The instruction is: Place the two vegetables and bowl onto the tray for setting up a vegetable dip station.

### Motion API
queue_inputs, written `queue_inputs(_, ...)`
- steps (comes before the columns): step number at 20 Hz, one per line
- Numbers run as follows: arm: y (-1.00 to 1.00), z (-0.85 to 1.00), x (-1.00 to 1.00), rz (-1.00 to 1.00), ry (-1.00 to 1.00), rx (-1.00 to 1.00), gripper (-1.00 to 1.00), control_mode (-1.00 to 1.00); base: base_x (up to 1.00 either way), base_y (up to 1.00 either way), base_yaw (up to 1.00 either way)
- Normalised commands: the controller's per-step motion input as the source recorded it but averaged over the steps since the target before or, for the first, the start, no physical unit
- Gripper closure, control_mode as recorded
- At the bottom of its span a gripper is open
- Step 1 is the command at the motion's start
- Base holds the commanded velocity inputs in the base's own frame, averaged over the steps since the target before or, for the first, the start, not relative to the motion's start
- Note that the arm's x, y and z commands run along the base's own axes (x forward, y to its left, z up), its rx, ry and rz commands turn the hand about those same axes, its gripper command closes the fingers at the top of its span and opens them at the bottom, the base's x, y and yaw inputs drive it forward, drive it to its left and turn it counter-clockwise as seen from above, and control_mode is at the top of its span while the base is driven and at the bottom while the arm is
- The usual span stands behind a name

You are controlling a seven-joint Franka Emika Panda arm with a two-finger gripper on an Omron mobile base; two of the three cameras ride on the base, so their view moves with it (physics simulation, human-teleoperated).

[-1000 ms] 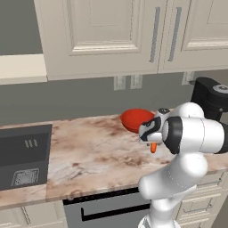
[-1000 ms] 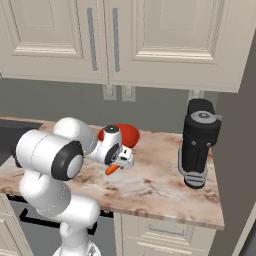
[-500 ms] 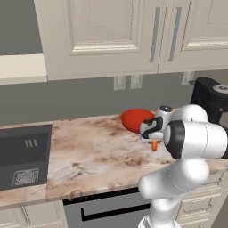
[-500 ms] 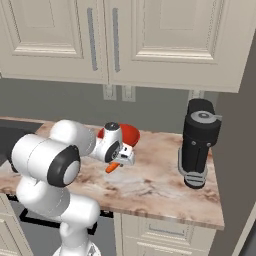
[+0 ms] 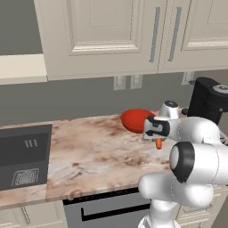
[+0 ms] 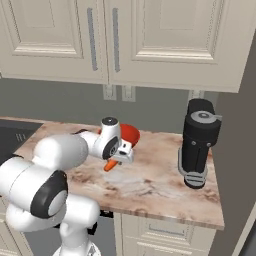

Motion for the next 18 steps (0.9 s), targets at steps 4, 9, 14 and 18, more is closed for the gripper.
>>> queue_inputs(4, 0.00, 0.43, -0.43, 0.00, 0.00, 0.00, 1.00, -1.00, 0.00, 0.00, 0.00)
queue_inputs(9, 0.00, 0.40, -0.60, 0.00, 0.00, 0.00, 1.00, -1.00, 0.00, 0.00, 0.00)
queue_inputs(14, 0.00, 0.35, -0.68, 0.00, 0.00, 0.00, 1.00, -1.00, 0.00, 0.00, 0.00)
queue_inputs(18, 0.00, 0.28, -0.70, 0.00, 0.00, 0.00, 1.00, -1.00, 0.00, 0.00, 0.00)
